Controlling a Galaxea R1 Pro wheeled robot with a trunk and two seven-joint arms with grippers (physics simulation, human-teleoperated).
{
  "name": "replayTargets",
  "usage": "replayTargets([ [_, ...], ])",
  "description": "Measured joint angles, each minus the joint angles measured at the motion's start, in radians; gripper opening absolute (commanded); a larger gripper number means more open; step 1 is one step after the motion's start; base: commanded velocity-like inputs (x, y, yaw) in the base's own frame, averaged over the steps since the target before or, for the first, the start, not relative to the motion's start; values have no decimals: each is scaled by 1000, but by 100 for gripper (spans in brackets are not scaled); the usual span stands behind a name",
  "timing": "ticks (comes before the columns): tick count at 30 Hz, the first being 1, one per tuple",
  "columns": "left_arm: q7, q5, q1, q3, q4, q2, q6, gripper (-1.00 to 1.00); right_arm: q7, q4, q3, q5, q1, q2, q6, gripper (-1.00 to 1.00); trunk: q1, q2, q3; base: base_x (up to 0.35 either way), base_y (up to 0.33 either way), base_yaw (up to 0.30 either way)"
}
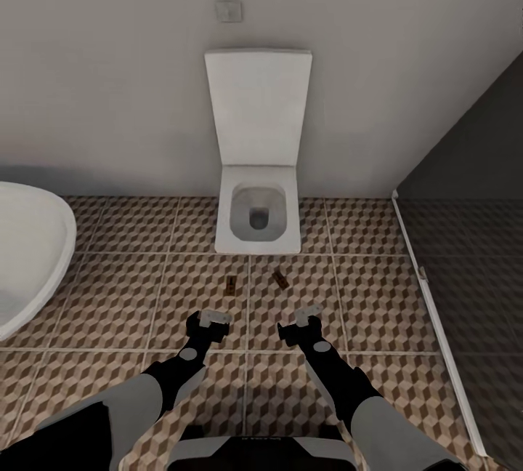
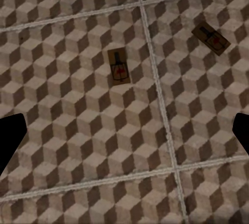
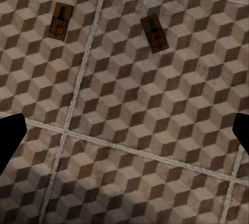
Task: Take the four mousetraps from the cabinet in the bathroom and place them on the bathroom floor. Make sure all four end up on the same floor surface, and ensure that at least two of them are either under or directly next to the same bathroom sink.
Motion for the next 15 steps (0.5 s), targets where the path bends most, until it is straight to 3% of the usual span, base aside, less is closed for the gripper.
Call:
replayTargets([
  [15, 0, 0, 0, -1, -1, -2, 0, 100, 0, 1, 1, 0, -1, 0, 0, 100, -58, 105, 47, 0, 0, 0],
])
